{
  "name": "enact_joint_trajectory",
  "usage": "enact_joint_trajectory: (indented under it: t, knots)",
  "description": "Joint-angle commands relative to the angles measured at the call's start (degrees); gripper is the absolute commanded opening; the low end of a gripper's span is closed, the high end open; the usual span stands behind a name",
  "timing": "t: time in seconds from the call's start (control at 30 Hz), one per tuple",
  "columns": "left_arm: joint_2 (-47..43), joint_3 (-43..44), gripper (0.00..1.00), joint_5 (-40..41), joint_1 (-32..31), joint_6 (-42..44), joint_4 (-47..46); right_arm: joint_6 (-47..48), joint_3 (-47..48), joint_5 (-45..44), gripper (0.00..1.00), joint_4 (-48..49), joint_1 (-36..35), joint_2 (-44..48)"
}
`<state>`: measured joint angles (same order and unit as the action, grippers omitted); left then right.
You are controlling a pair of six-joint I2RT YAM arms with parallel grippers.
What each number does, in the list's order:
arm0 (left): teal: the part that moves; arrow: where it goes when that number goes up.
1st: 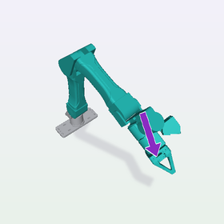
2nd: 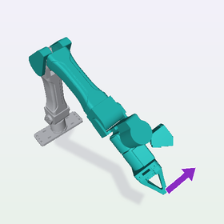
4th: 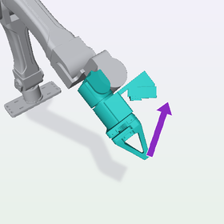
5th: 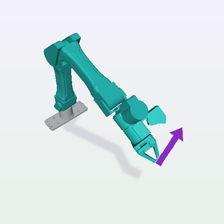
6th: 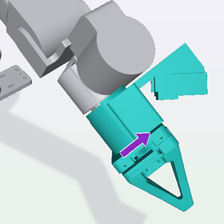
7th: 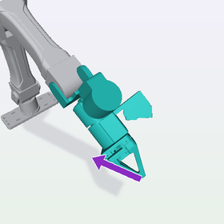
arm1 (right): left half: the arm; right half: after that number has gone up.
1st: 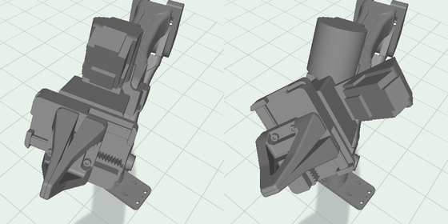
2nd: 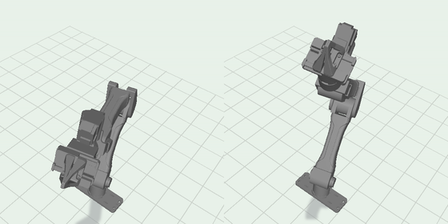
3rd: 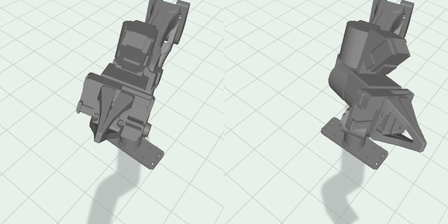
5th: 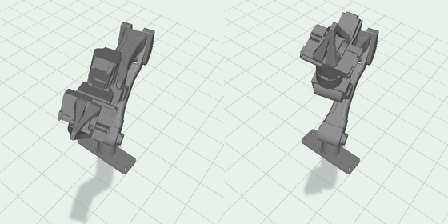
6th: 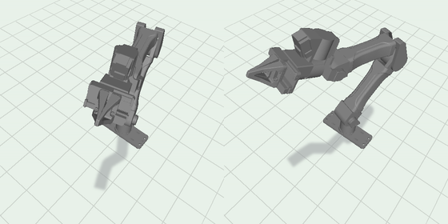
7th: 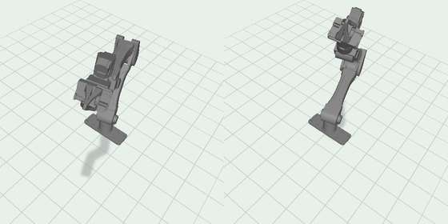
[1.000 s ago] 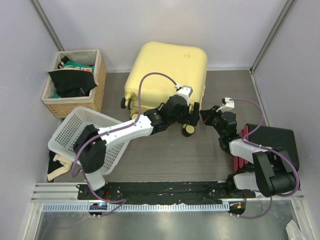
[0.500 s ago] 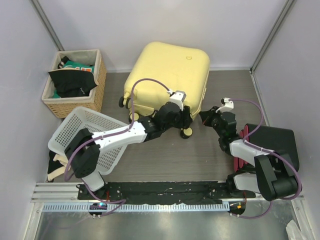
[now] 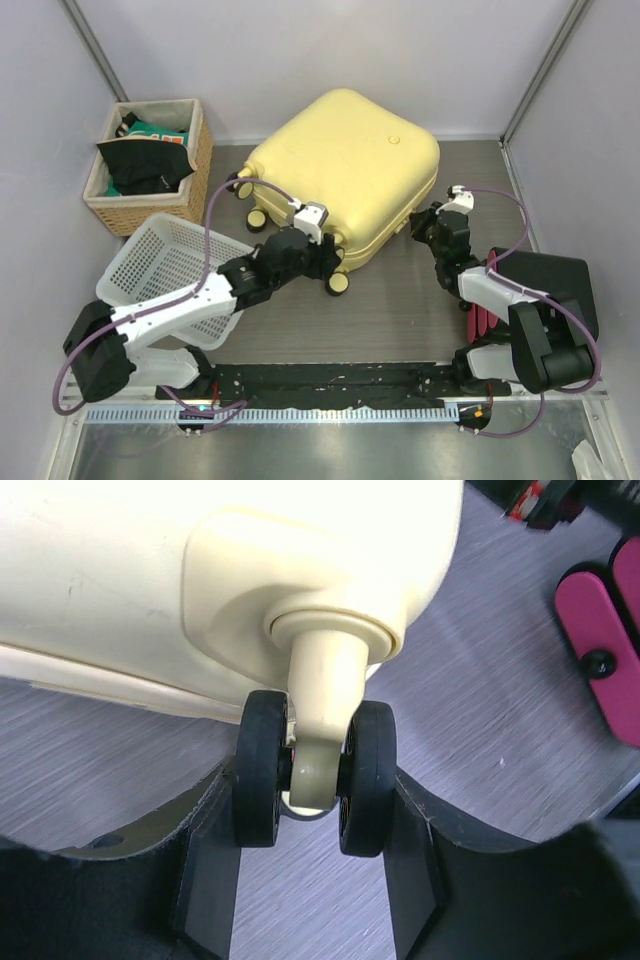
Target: Open, take out, and arrange the luggage
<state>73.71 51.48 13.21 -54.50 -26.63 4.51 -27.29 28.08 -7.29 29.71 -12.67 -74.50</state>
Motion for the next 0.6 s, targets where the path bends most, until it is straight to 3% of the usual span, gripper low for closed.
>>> enact_joint_trajectory:
  t: [0.0, 0.17, 0.57]
  knots:
    - [-9.1, -3.3, 0.0, 5.8, 9.7, 1.3, 7.4, 2.2, 2.2, -15.1, 0.01, -4.6, 3.3, -1.8]
    - [-12.3, -3.0, 0.0, 0.1, 19.3, 3.2, 7.4, 2.4, 3.3, -17.0, 0.01, -5.5, 4.1, -2.1]
    - [-4.3, 4.7, 0.0, -9.4, 36.6, 6.1, 5.3, 2.0, 0.0, -16.2, 0.01, -7.0, 11.0, 3.1]
